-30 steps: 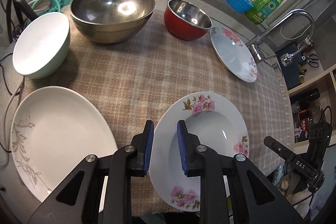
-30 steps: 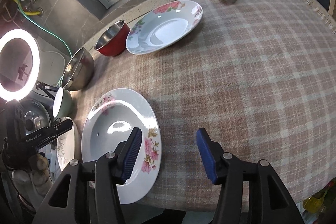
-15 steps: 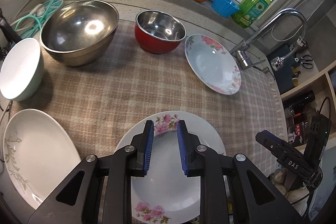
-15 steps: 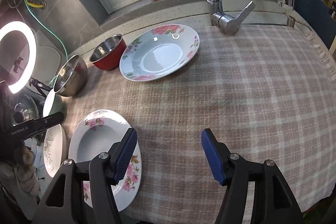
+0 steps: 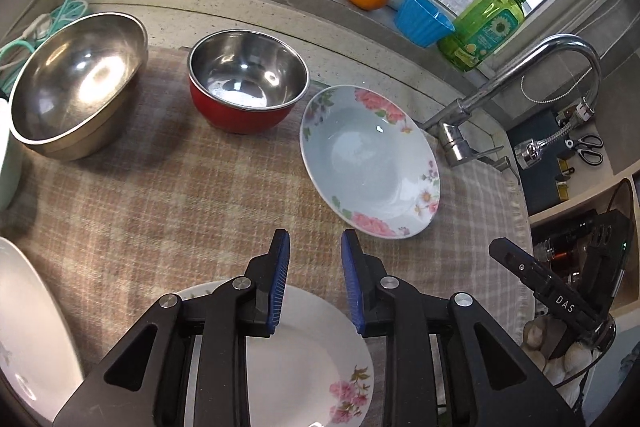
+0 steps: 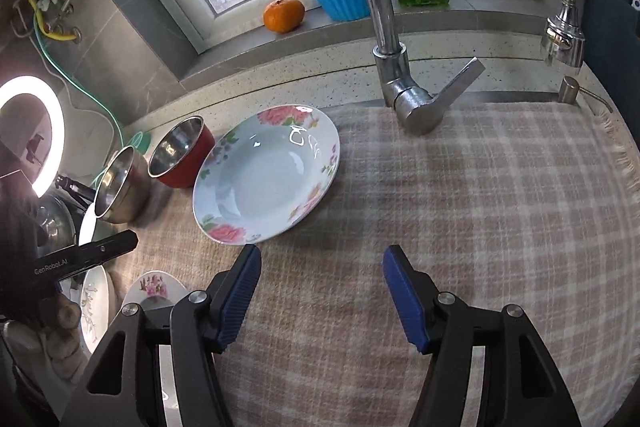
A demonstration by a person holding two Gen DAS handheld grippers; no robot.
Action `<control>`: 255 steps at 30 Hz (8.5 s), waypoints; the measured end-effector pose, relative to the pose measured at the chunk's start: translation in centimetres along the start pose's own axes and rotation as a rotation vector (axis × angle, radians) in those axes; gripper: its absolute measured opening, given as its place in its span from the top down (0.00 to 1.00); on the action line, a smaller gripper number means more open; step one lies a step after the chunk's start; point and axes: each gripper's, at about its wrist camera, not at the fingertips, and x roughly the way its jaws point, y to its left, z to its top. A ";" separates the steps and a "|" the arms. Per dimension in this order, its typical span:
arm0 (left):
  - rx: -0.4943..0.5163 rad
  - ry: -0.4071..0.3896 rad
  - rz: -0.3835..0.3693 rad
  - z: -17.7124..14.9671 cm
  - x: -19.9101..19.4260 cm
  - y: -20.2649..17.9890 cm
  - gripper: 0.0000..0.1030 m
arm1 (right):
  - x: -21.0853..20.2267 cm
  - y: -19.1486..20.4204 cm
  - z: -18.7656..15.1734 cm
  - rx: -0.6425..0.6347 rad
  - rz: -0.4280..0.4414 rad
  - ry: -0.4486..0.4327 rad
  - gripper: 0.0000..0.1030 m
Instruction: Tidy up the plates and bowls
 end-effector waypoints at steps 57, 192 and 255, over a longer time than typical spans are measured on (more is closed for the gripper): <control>-0.002 0.050 0.033 6.3 9.0 0.7 0.92 | 12.0 -1.3 8.0 0.022 0.047 0.141 0.88; -0.009 0.079 0.069 -9.1 -3.9 10.0 0.92 | 3.6 11.3 -11.8 0.013 0.107 0.252 0.88; -0.001 0.004 0.080 -9.3 -6.6 11.1 0.86 | 0.8 13.4 -10.1 -0.109 0.014 0.115 0.64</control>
